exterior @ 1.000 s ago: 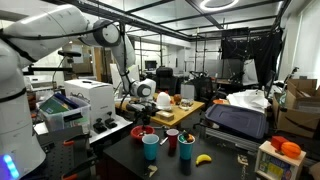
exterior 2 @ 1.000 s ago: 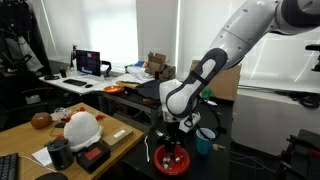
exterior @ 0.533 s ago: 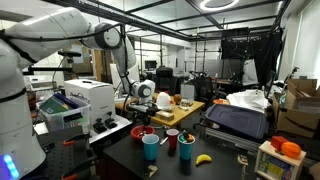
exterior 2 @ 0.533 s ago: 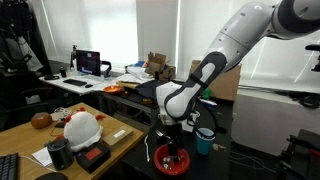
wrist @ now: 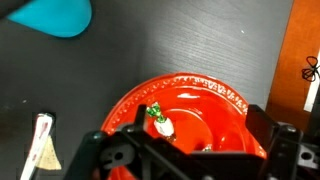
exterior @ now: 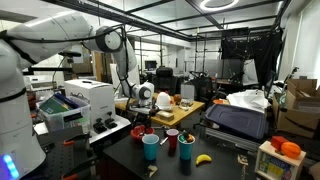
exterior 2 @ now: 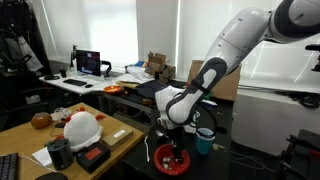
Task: Put the sweets inside the blue cup.
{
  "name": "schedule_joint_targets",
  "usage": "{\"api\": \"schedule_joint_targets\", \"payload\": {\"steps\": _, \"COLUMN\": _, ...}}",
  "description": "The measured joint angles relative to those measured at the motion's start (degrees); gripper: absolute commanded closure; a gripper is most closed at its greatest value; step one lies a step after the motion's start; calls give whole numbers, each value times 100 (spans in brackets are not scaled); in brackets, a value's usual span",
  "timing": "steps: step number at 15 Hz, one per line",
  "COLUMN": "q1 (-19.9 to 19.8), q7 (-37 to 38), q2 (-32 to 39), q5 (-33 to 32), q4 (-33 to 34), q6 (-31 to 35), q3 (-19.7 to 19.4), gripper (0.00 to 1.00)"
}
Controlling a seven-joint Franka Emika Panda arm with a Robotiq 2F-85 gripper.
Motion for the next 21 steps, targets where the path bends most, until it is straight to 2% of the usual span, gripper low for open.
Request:
{"api": "schedule_joint_targets", "payload": {"steps": 7, "q1": 11, "q7": -353, "q2": 118, "q5": -372, "q4": 156, "q6": 1, "q3": 12, "gripper": 0}}
{"api": "schedule_joint_targets", "payload": {"steps": 21, "q1": 12, "q7": -1021, "q2": 564, "q5": -465, "q4": 560, "q6": 6, "q3": 91, "gripper": 0}}
